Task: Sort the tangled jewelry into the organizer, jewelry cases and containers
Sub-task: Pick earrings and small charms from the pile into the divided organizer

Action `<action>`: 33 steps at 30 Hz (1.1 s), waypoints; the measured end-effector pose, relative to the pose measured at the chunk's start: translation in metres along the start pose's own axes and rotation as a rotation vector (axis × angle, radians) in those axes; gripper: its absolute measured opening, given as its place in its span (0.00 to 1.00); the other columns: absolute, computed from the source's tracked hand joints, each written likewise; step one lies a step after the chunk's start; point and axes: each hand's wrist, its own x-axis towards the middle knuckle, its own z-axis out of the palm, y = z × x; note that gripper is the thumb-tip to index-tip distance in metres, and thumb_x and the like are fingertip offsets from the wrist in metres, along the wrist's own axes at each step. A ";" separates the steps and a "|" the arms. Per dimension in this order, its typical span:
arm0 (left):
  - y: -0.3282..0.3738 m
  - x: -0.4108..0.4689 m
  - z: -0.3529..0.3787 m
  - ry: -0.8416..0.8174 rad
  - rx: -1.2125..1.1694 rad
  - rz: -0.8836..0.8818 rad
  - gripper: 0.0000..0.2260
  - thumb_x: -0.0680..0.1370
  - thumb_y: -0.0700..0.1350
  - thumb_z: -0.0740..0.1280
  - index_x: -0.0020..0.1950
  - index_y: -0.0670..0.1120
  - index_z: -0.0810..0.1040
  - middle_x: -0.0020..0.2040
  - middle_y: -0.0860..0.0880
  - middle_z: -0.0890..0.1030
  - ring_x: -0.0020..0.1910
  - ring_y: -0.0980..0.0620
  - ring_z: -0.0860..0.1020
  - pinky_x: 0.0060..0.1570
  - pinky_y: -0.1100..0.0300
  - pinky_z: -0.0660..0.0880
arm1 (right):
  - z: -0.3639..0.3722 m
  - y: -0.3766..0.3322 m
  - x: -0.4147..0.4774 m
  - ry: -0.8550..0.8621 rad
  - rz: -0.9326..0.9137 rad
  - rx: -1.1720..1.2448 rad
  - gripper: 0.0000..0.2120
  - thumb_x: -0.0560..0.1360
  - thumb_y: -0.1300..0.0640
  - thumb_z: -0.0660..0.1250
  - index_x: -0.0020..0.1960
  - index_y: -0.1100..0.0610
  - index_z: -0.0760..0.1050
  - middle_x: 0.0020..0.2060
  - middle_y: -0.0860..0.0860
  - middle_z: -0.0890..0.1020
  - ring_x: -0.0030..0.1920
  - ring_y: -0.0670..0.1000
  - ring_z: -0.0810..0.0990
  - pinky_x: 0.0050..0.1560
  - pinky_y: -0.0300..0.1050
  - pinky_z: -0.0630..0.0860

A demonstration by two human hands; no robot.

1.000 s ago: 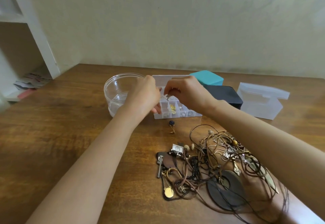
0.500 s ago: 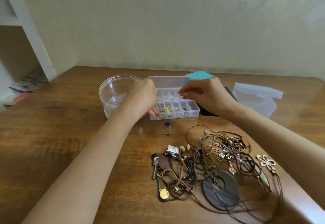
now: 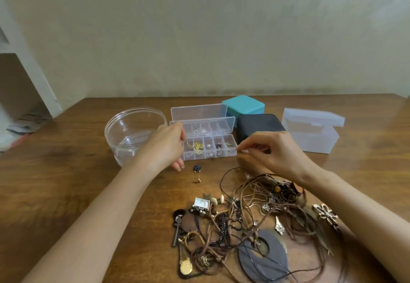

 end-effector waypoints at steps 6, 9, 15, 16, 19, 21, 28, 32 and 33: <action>0.004 0.001 -0.002 -0.075 -0.042 0.021 0.07 0.81 0.39 0.56 0.54 0.46 0.72 0.54 0.51 0.75 0.32 0.53 0.83 0.40 0.50 0.81 | 0.004 0.008 -0.002 -0.184 -0.048 -0.103 0.14 0.75 0.61 0.67 0.59 0.51 0.79 0.63 0.44 0.76 0.61 0.42 0.75 0.61 0.38 0.73; 0.006 0.001 -0.007 -0.014 -0.126 0.034 0.07 0.81 0.39 0.55 0.52 0.46 0.72 0.54 0.50 0.77 0.32 0.53 0.83 0.37 0.46 0.81 | 0.002 0.009 -0.002 -0.207 -0.031 -0.080 0.15 0.76 0.62 0.66 0.62 0.52 0.77 0.65 0.45 0.75 0.63 0.43 0.73 0.63 0.38 0.72; 0.004 0.005 0.001 -0.109 -0.059 0.040 0.08 0.82 0.39 0.53 0.58 0.47 0.66 0.62 0.49 0.75 0.33 0.53 0.83 0.33 0.56 0.80 | 0.002 0.009 -0.004 -0.222 -0.025 -0.068 0.16 0.76 0.62 0.65 0.63 0.53 0.76 0.66 0.46 0.74 0.64 0.44 0.73 0.63 0.39 0.72; 0.004 0.005 0.002 -0.093 -0.064 0.042 0.07 0.82 0.39 0.52 0.57 0.48 0.66 0.59 0.49 0.76 0.32 0.53 0.82 0.33 0.56 0.80 | 0.002 0.009 -0.004 -0.224 -0.022 -0.067 0.16 0.76 0.62 0.65 0.63 0.53 0.76 0.66 0.46 0.74 0.64 0.44 0.73 0.63 0.39 0.72; 0.002 0.007 0.000 0.005 -0.006 0.034 0.09 0.81 0.37 0.52 0.59 0.48 0.65 0.56 0.51 0.74 0.31 0.52 0.82 0.36 0.50 0.81 | 0.002 0.009 -0.004 -0.229 -0.013 -0.056 0.16 0.77 0.63 0.64 0.63 0.53 0.76 0.66 0.46 0.73 0.64 0.44 0.73 0.63 0.38 0.72; -0.001 0.008 0.002 -0.031 0.026 0.023 0.10 0.81 0.36 0.52 0.59 0.47 0.65 0.56 0.50 0.72 0.32 0.51 0.83 0.37 0.51 0.81 | 0.003 0.009 -0.004 -0.231 -0.016 -0.054 0.16 0.77 0.63 0.64 0.63 0.53 0.76 0.66 0.46 0.73 0.64 0.44 0.73 0.63 0.39 0.72; 0.000 0.010 -0.001 0.015 -0.032 0.000 0.10 0.81 0.36 0.52 0.55 0.47 0.70 0.57 0.48 0.73 0.33 0.53 0.82 0.33 0.57 0.81 | 0.002 0.012 -0.004 -0.214 -0.001 -0.058 0.15 0.76 0.64 0.65 0.62 0.54 0.77 0.65 0.46 0.75 0.63 0.43 0.74 0.61 0.32 0.71; 0.001 0.009 0.012 -0.059 0.027 -0.037 0.14 0.81 0.36 0.52 0.65 0.46 0.66 0.67 0.44 0.71 0.33 0.54 0.82 0.35 0.59 0.79 | 0.002 0.014 -0.003 -0.196 0.003 -0.061 0.15 0.77 0.63 0.64 0.62 0.53 0.77 0.64 0.46 0.76 0.62 0.43 0.74 0.61 0.32 0.71; -0.001 0.011 0.016 -0.072 0.050 -0.030 0.17 0.81 0.35 0.52 0.69 0.46 0.64 0.70 0.44 0.67 0.34 0.55 0.82 0.34 0.62 0.78 | 0.002 0.014 -0.003 -0.194 0.005 -0.062 0.15 0.77 0.63 0.64 0.62 0.52 0.77 0.64 0.45 0.76 0.62 0.43 0.74 0.60 0.32 0.71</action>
